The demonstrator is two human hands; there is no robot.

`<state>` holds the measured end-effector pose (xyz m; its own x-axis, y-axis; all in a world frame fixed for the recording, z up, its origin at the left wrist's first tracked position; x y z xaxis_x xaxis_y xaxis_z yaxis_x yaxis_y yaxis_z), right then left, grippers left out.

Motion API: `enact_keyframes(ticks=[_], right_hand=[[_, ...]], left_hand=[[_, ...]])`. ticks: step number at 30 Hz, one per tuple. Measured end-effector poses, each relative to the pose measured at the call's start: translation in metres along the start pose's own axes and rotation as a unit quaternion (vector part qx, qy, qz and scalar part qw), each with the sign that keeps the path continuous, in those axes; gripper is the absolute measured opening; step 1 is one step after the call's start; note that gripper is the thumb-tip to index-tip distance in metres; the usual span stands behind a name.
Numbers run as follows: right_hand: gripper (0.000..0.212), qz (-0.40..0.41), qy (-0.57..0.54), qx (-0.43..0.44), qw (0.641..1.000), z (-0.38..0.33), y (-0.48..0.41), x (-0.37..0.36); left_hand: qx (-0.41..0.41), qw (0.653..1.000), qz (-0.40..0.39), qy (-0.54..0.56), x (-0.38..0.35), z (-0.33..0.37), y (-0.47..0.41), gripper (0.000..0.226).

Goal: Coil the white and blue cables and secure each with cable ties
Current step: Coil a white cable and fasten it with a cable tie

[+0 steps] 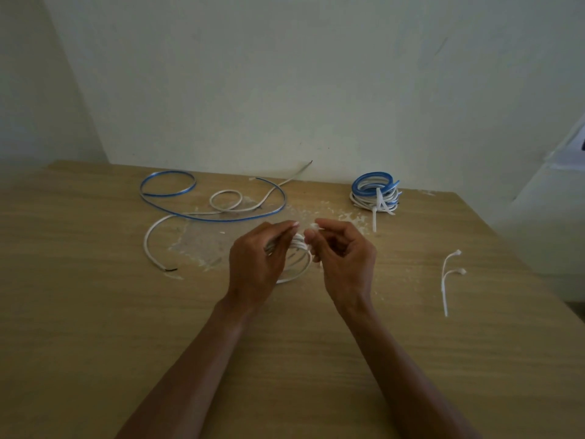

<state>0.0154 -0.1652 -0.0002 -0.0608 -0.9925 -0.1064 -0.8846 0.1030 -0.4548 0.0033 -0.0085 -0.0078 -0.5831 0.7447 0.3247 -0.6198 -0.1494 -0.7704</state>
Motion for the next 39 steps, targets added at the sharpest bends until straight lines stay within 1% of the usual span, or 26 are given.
enact_keyframes(ticks=[4,9,12,14,18,20,24,29,31,35,39], right_hand=[[0.020,0.010,0.042,0.032,0.999,-0.002,0.005,-0.003],[0.019,0.022,0.052,0.032,0.998,-0.001,0.006,-0.004],[0.018,0.022,0.059,0.030,0.998,0.000,0.006,-0.003],[0.018,0.010,0.070,0.028,0.997,0.000,0.004,-0.002],[0.019,-0.038,0.089,0.025,0.995,-0.001,0.002,-0.001],[0.019,-0.042,0.085,0.027,0.995,-0.002,0.003,-0.003],[0.017,-0.002,0.064,0.032,0.997,-0.003,0.003,-0.002],[0.017,0.006,0.066,0.025,0.997,-0.002,0.004,0.001],[0.016,-0.001,0.066,0.032,0.997,-0.002,0.005,-0.001],[0.016,0.013,0.064,0.043,0.997,-0.002,0.005,-0.001],[0.016,-0.003,0.083,0.038,0.996,-0.002,0.004,-0.001]], left_hand=[[-0.031,0.996,-0.001,-0.089,-0.001,0.000,0.001,0.024],[-0.077,0.989,-0.011,-0.129,-0.003,0.006,0.003,0.022],[-0.083,0.987,-0.013,-0.136,-0.004,0.008,0.004,0.020],[-0.088,0.985,-0.015,-0.147,-0.002,0.009,0.004,0.018],[-0.124,0.977,-0.030,-0.173,0.001,0.011,0.004,0.020],[-0.112,0.978,-0.031,-0.172,0.001,0.010,0.004,0.021],[-0.076,0.986,-0.019,-0.148,-0.005,0.011,0.005,0.018],[-0.074,0.987,-0.008,-0.144,-0.003,0.010,0.005,0.021],[-0.074,0.987,-0.009,-0.145,-0.003,0.010,0.004,0.022],[-0.078,0.986,-0.012,-0.147,-0.003,0.011,0.004,0.021],[-0.087,0.985,-0.024,-0.146,-0.002,0.011,0.005,0.020]])
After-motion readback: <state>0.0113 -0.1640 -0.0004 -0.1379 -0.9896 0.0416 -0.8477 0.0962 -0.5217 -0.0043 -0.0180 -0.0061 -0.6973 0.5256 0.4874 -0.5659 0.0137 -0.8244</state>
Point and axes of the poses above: each hand's wrist, its own y-axis away from the middle knuckle, its own x-axis out of the back of the hand, z = x × y, the point moved 4 cm from there along -y, towards the middle knuckle, and after that the axes turned 3 degrees about -y, right-handed, at the moved point
